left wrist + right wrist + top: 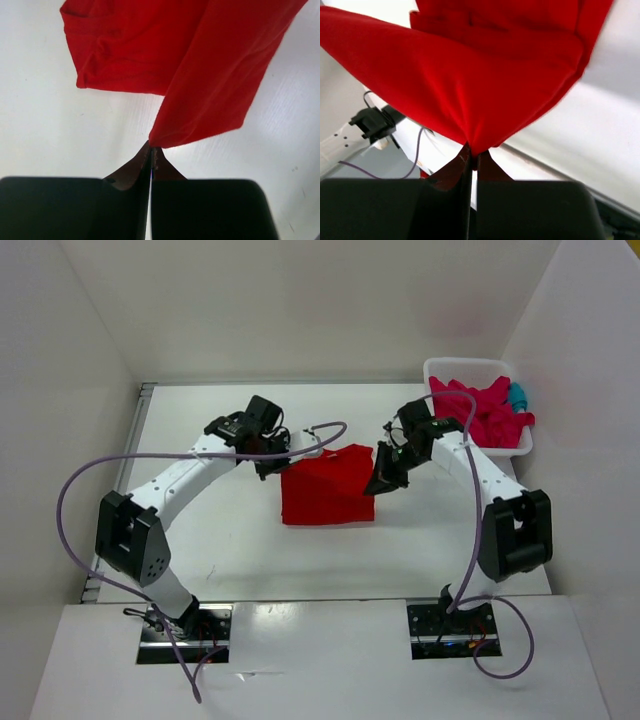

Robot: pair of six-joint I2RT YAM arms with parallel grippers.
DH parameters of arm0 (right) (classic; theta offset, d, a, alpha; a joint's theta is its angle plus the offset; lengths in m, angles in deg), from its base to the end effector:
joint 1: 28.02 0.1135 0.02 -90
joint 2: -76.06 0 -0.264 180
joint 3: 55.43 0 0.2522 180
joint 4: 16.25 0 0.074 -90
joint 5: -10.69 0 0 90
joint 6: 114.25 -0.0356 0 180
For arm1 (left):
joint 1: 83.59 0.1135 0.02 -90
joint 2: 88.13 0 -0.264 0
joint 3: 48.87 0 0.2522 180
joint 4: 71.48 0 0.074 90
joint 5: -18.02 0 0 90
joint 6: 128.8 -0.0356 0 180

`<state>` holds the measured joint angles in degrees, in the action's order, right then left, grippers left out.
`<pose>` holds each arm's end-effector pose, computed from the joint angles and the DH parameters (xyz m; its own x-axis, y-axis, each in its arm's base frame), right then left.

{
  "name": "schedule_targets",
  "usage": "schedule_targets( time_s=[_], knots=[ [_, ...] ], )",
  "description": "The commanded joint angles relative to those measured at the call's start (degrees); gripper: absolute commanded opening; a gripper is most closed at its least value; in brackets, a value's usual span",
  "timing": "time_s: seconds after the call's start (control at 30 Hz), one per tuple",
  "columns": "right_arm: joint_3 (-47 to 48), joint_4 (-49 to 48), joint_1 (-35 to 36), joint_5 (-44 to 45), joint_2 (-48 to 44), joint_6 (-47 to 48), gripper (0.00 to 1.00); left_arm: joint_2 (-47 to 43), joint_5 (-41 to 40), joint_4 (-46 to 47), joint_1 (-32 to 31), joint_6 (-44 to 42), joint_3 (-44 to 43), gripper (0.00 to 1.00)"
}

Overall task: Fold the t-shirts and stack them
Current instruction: Fold the long partially folded tshirt into a neat square

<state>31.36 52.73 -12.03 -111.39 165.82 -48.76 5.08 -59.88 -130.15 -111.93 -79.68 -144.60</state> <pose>0.2861 0.1017 0.2654 -0.9941 0.0808 -0.0724 0.0229 0.8085 0.5880 0.3022 -0.1715 0.2978 -0.1816 0.8250 -0.5351 0.9070 0.3507 0.2329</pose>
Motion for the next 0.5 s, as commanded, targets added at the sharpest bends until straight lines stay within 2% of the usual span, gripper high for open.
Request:
schedule_targets(
  time_s=[0.0, 0.27, 0.47],
  knots=[
    [3.4, -4.9, -1.7, -4.1, 3.8, 1.0, 0.0, 1.7, -0.1, 4.5, -0.1, 2.1, -2.0, 0.0],
    [15.6, -6.8, -4.8, -4.9, 14.5, 1.7, 0.0, 5.7, -3.5, 10.4, 2.8, 1.5, -2.0, 0.0],
    [20.6, -8.0, -6.0, -6.0, 22.3, 2.2, 0.0, 7.5, -6.2, 16.8, 4.7, 1.5, -1.4, 0.0]
  ],
)
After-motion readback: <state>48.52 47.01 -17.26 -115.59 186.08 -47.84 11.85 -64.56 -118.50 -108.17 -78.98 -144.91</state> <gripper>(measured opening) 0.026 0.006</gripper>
